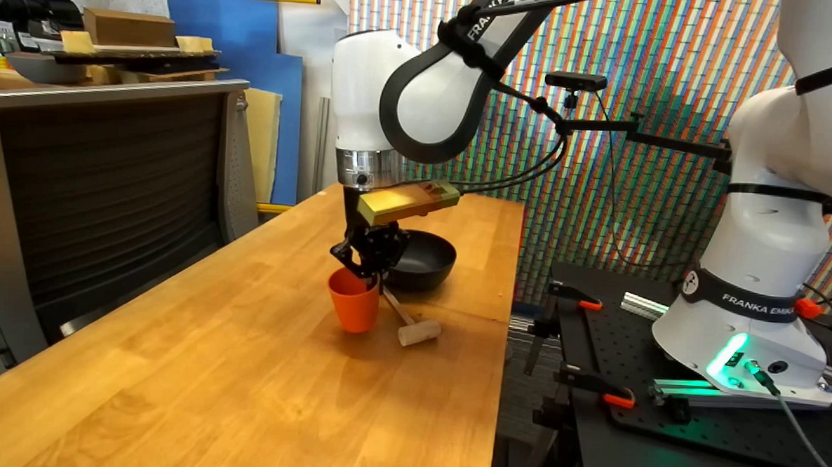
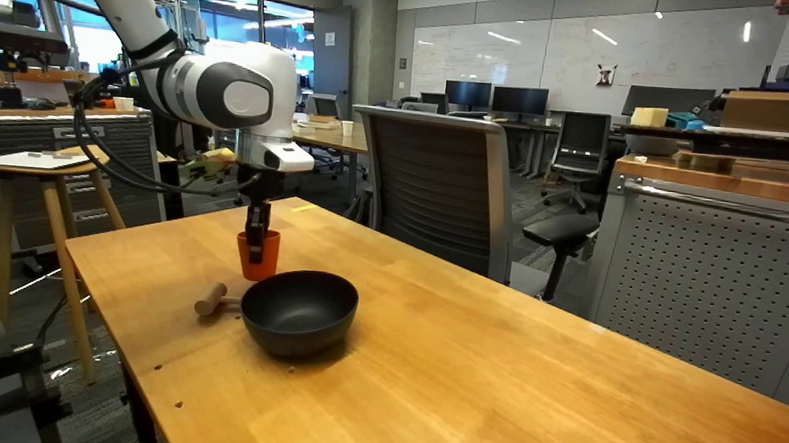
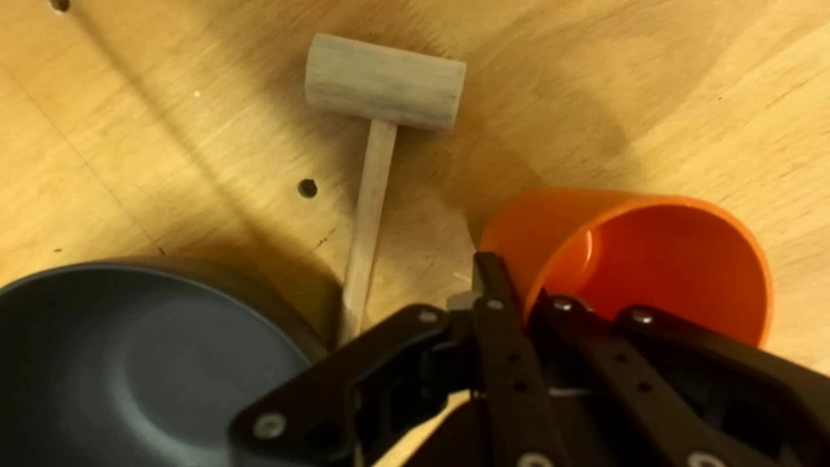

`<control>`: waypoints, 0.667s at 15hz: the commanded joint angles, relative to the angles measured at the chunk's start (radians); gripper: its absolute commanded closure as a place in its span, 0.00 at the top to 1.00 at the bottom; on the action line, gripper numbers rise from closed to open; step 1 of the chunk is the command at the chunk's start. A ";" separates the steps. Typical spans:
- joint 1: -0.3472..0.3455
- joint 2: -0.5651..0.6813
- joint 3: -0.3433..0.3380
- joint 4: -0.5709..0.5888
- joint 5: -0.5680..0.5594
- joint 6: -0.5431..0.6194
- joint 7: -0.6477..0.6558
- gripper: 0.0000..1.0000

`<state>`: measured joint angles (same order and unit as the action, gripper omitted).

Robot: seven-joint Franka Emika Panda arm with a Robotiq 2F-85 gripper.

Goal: Put the orange cup inside the black bowl

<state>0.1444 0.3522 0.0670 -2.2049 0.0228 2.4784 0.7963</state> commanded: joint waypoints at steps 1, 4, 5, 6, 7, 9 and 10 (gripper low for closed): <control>0.094 -0.125 -0.074 -0.021 -0.150 -0.041 0.123 0.02; 0.123 -0.203 -0.125 -0.038 -0.359 -0.053 0.323 0.01; 0.117 -0.227 -0.133 -0.043 -0.432 -0.064 0.382 0.01; 0.106 -0.247 -0.137 -0.049 -0.508 -0.075 0.440 0.01; 0.090 -0.260 -0.141 -0.055 -0.574 -0.087 0.498 0.01; 0.061 -0.274 -0.145 -0.069 -0.693 -0.117 0.622 0.01; 0.045 -0.278 -0.142 -0.075 -0.734 -0.141 0.679 0.01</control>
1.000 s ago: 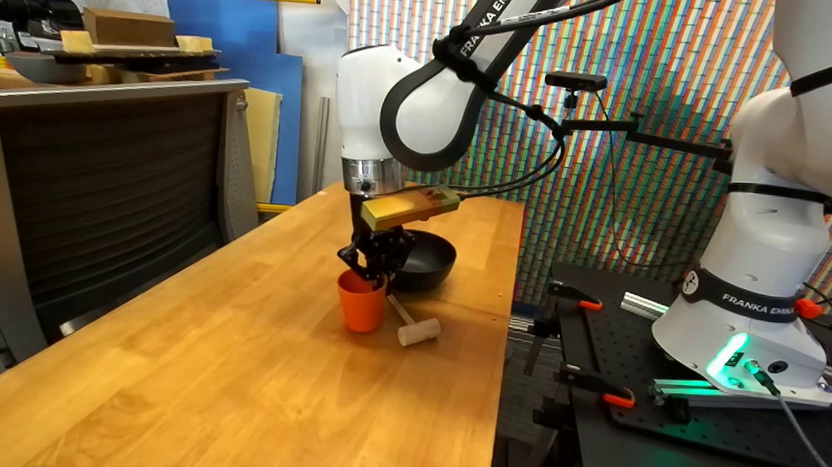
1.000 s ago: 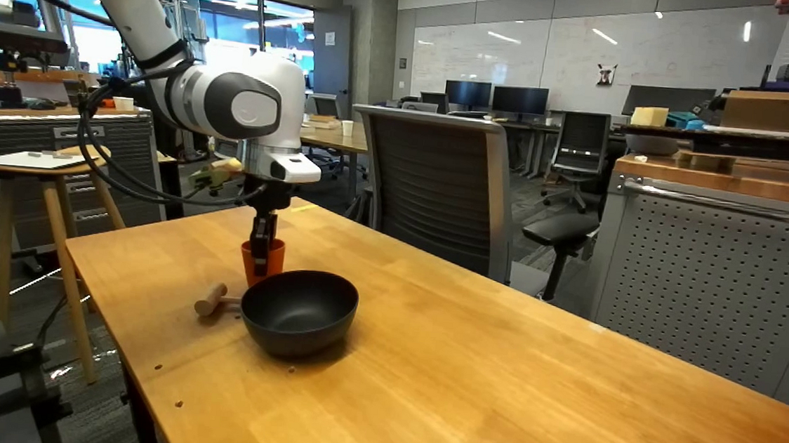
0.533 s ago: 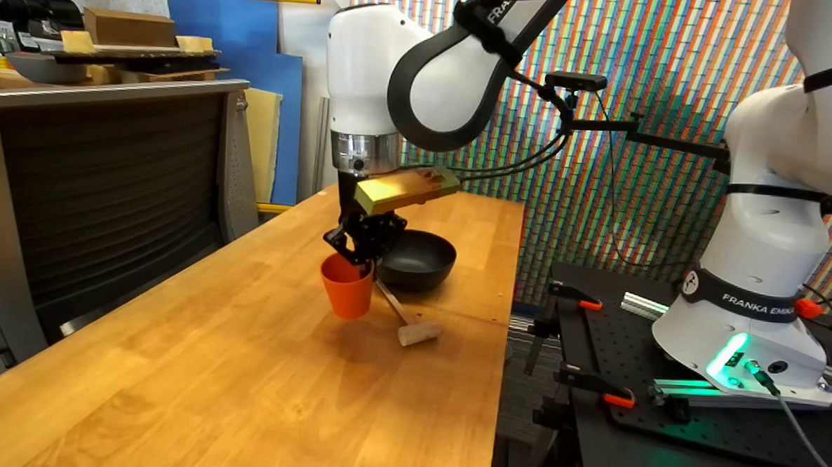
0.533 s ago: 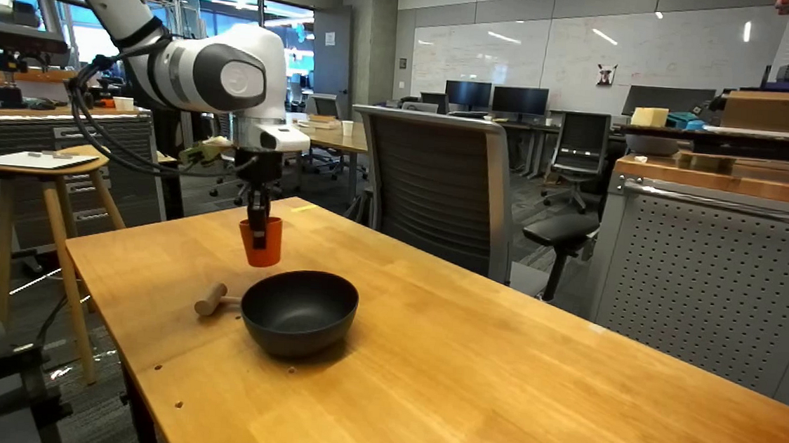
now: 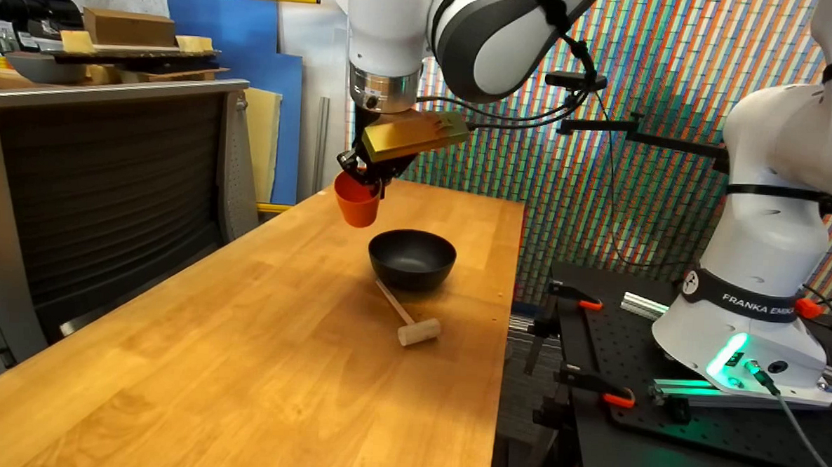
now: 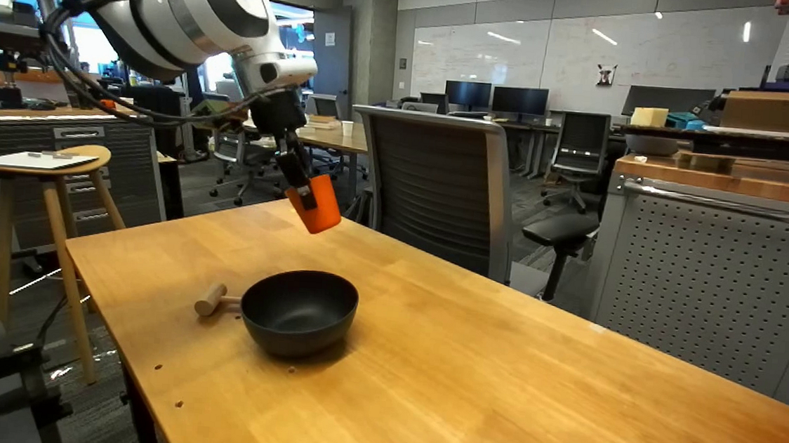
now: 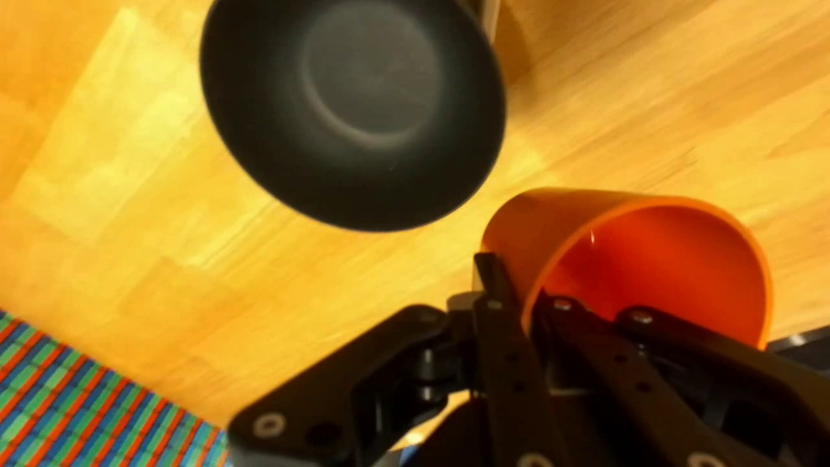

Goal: Put the orange cup inside the black bowl

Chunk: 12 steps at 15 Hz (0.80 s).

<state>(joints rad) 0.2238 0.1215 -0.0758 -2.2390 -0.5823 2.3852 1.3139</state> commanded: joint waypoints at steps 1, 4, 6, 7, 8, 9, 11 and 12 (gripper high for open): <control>-0.051 -0.046 0.004 -0.050 -0.156 -0.070 0.214 0.01; -0.116 -0.028 0.020 -0.093 0.011 -0.062 0.188 0.01; -0.144 -0.007 0.028 -0.124 0.153 -0.012 0.111 0.01; -0.153 0.010 0.031 -0.134 0.221 0.017 0.075 0.01; -0.162 0.027 0.039 -0.145 0.298 0.064 0.012 0.01; -0.164 0.046 0.042 -0.148 0.335 0.101 -0.033 0.02; -0.181 0.089 0.059 -0.145 0.467 0.177 -0.181 0.02; -0.191 0.108 0.067 -0.138 0.531 0.200 -0.258 0.02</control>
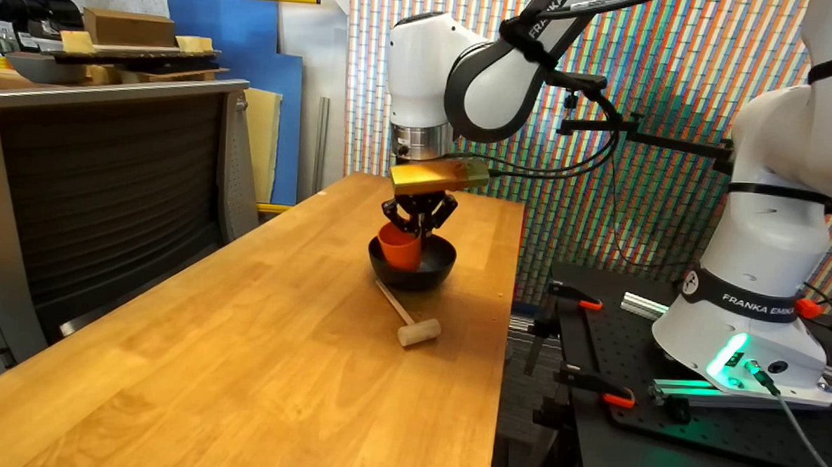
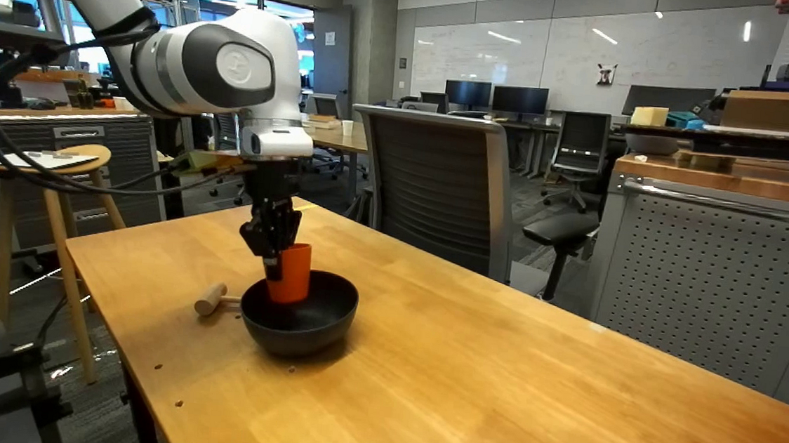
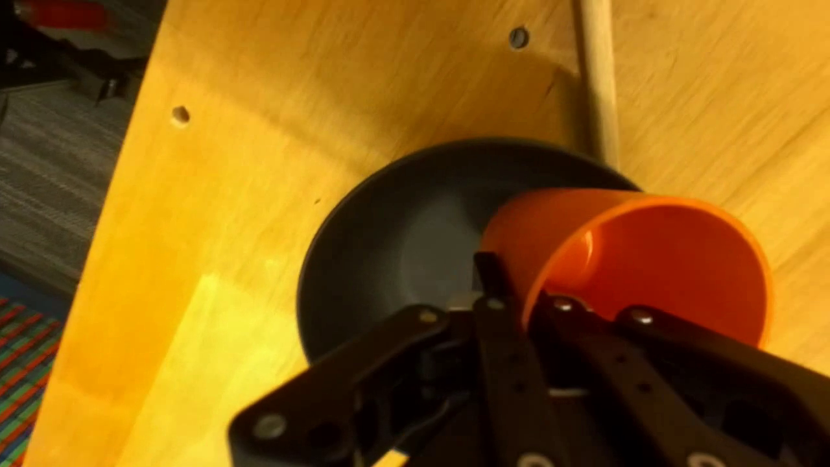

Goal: Put the orange cup inside the black bowl

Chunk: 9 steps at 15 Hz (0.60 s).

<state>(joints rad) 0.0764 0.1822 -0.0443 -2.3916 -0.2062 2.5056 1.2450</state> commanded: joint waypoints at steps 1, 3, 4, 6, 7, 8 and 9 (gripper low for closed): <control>-0.051 0.066 0.039 0.024 0.202 0.088 -0.252 0.02; -0.066 0.087 0.044 0.036 0.287 0.094 -0.363 0.02; -0.073 0.094 0.042 0.043 0.321 0.088 -0.410 0.03; -0.082 0.100 0.034 0.058 0.373 0.074 -0.485 0.03; -0.086 0.103 0.031 0.066 0.393 0.068 -0.517 0.03; -0.090 0.106 0.028 0.074 0.408 0.064 -0.547 0.04; -0.096 0.111 0.028 0.082 0.425 0.060 -0.583 0.04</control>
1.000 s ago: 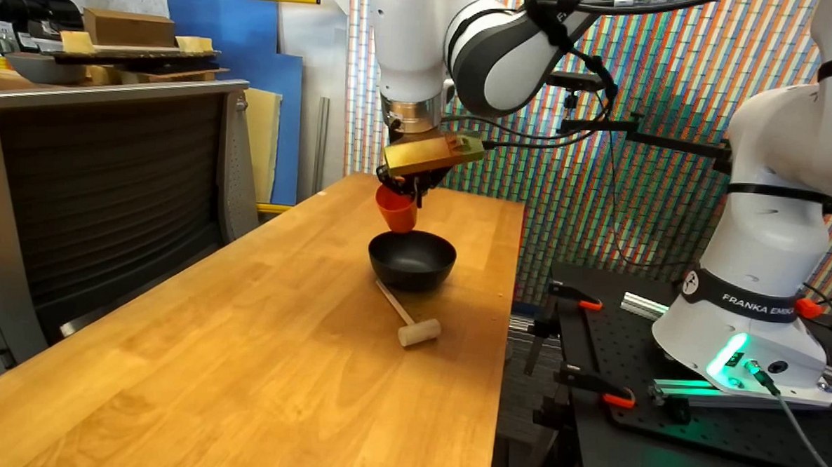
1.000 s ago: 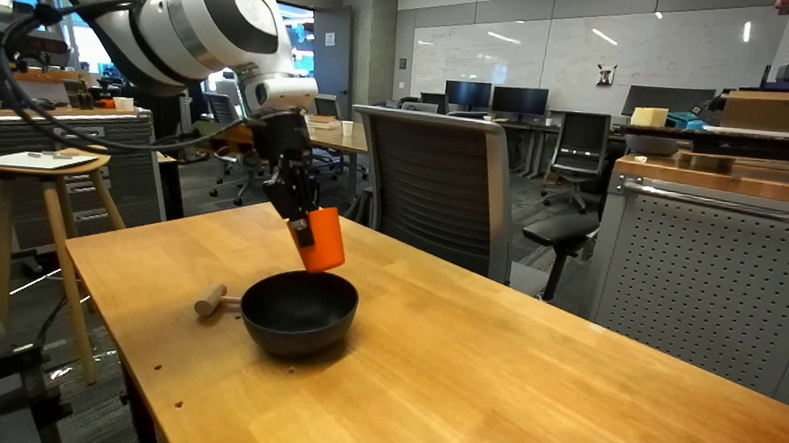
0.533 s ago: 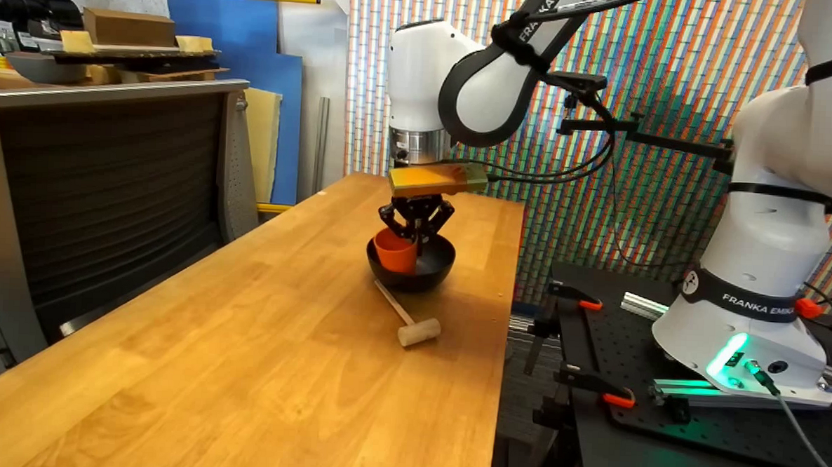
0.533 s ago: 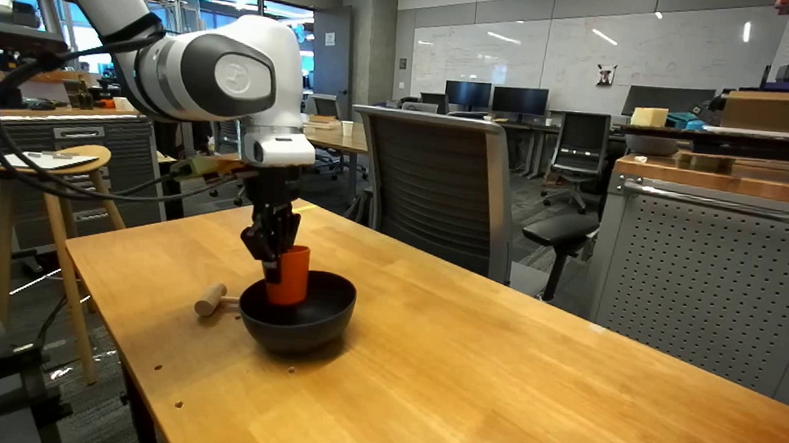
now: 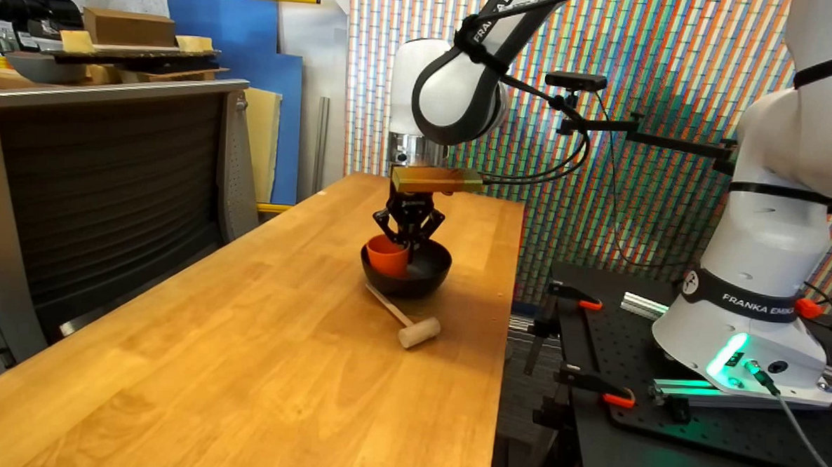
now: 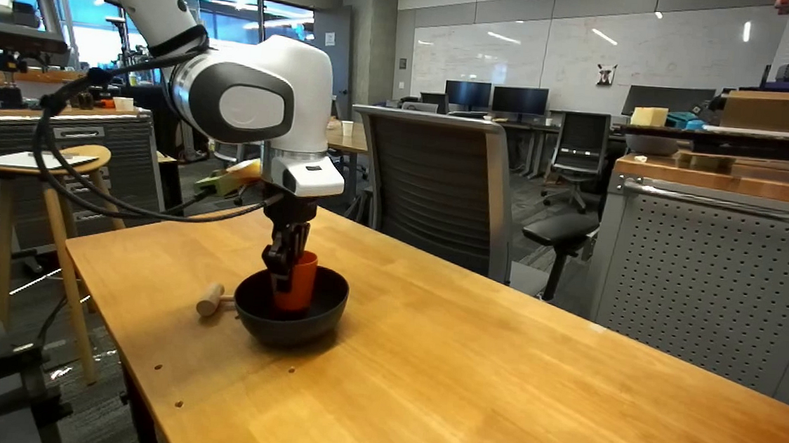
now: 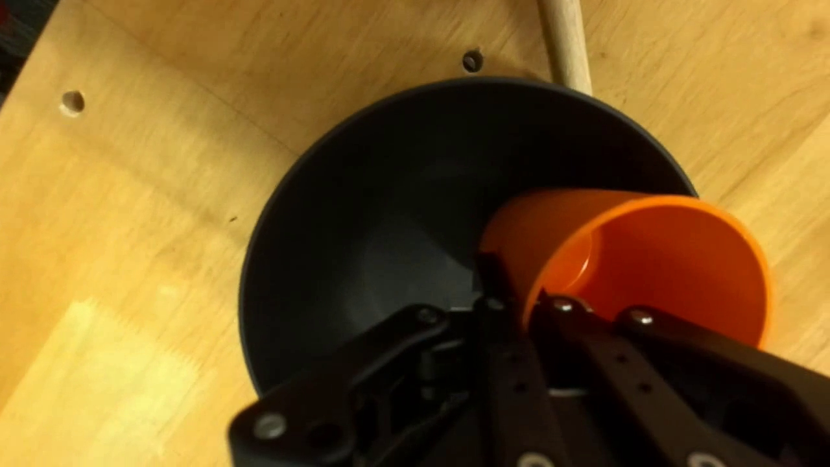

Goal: Put the orange cup inside the black bowl

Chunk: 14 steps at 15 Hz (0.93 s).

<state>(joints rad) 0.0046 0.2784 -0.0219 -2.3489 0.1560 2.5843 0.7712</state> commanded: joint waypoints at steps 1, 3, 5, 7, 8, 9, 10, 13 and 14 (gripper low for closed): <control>-0.027 0.018 0.000 0.047 0.070 -0.025 -0.131 0.03; -0.032 0.026 -0.006 0.062 0.078 -0.042 -0.179 0.31; -0.035 0.029 -0.013 0.065 0.085 -0.053 -0.210 0.45; -0.031 0.032 -0.015 0.059 0.089 -0.068 -0.228 0.61; -0.020 0.030 -0.015 0.051 0.079 -0.077 -0.228 0.68; -0.014 0.029 -0.012 0.047 0.076 -0.093 -0.233 0.74; -0.001 0.023 -0.006 0.041 0.064 -0.111 -0.236 0.83; 0.052 -0.012 0.004 0.028 0.016 -0.174 -0.225 1.00; 0.079 -0.035 0.004 0.022 -0.021 -0.200 -0.210 1.00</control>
<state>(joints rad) 0.0258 0.3069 -0.0190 -2.3129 0.1966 2.4583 0.5538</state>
